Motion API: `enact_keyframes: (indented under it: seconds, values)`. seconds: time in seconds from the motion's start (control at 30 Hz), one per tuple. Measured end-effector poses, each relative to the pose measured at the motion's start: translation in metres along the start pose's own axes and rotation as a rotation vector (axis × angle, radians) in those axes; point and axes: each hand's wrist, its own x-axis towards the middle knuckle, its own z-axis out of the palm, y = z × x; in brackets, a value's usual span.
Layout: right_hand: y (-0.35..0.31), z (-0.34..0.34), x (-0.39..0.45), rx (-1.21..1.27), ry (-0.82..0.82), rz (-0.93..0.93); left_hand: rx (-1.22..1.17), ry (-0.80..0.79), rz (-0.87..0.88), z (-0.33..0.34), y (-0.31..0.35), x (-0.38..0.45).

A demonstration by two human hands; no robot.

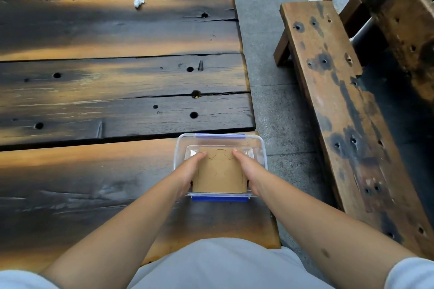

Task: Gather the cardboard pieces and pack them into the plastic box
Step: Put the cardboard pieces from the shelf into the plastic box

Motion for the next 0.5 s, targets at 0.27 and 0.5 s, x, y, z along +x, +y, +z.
enact_keyframes:
  seconds: [0.27,0.5]
  values:
    - [-0.004,0.005,-0.005,-0.041,-0.008,-0.010,0.172,0.008,0.091,-0.003,-0.003,-0.006]
    - [-0.007,0.002,-0.021,-0.100,0.011,0.024,0.179,-0.013,0.083,-0.005,-0.009,-0.010]
